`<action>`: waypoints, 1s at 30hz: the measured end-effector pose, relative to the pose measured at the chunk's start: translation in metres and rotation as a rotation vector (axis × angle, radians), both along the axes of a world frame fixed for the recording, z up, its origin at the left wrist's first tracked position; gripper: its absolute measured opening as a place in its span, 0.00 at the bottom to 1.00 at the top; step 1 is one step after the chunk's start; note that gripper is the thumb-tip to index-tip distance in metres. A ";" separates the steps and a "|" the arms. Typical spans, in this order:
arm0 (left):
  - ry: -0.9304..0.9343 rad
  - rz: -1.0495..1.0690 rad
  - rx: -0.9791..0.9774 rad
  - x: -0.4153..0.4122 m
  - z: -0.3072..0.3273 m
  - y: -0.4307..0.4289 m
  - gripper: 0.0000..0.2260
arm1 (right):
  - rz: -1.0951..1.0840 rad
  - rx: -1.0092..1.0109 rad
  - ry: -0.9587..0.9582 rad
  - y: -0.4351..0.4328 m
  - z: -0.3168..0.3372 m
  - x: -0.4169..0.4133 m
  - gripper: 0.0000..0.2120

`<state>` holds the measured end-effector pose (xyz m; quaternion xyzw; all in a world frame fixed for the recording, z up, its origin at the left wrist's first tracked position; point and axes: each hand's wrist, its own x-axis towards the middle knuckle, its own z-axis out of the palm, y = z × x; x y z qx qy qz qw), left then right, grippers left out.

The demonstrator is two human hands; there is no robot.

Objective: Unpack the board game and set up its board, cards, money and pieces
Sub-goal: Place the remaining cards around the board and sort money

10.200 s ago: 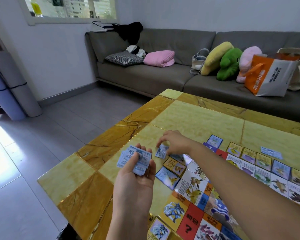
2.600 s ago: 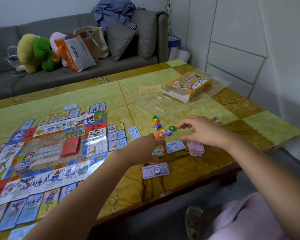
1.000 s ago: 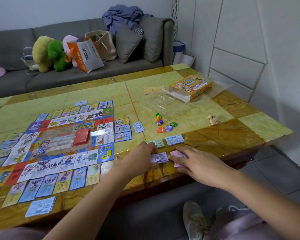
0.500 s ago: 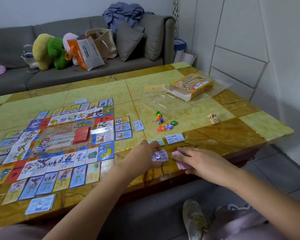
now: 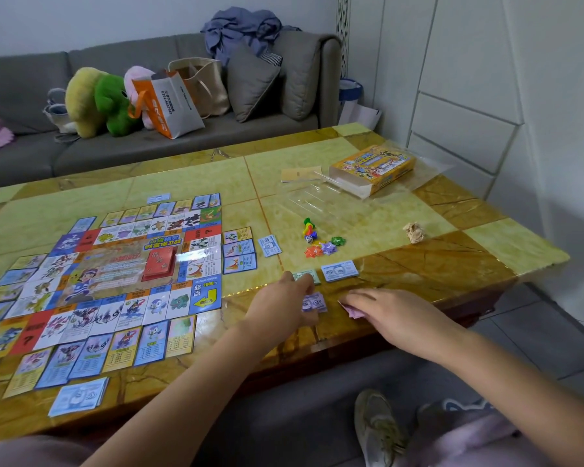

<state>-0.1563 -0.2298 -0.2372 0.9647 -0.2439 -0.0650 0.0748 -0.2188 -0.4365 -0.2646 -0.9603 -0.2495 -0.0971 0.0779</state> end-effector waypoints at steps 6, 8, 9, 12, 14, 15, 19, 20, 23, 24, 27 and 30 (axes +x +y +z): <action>-0.118 0.030 -0.209 -0.011 0.013 0.005 0.18 | -0.134 0.164 -0.092 0.009 0.014 0.001 0.12; -0.079 0.070 -0.436 -0.019 0.022 0.008 0.17 | -0.115 0.287 -0.196 0.017 0.023 0.000 0.11; 0.049 0.076 -0.572 -0.023 0.025 0.008 0.19 | -0.089 0.344 -0.221 0.022 0.028 -0.001 0.10; 0.614 0.095 -1.016 -0.040 0.033 0.006 0.20 | -0.026 0.420 -0.285 0.043 0.042 -0.004 0.04; 0.798 0.181 -1.270 -0.046 0.034 0.007 0.19 | 0.019 0.445 -0.323 0.056 0.049 0.000 0.05; 0.839 0.216 -1.361 -0.047 0.034 0.009 0.18 | 0.047 0.462 -0.333 0.061 0.053 0.002 0.06; 0.868 0.207 -1.600 -0.040 0.045 0.024 0.12 | 0.192 0.445 -0.299 0.075 0.062 0.012 0.15; 0.920 0.228 -1.693 -0.038 0.049 0.029 0.15 | 0.203 0.450 -0.270 0.078 0.064 0.014 0.18; 1.003 0.259 -1.792 -0.028 0.052 0.049 0.15 | 0.172 0.686 -0.122 0.091 0.071 0.015 0.13; 1.033 0.264 -1.789 -0.027 0.053 0.056 0.15 | 0.143 0.783 -0.075 0.094 0.073 0.016 0.09; 1.109 0.298 -1.739 -0.023 0.050 0.074 0.16 | 0.037 0.953 0.104 0.102 0.077 0.022 0.09; 1.139 0.354 -1.656 -0.019 0.046 0.089 0.17 | 0.005 0.829 0.248 0.111 0.079 0.028 0.25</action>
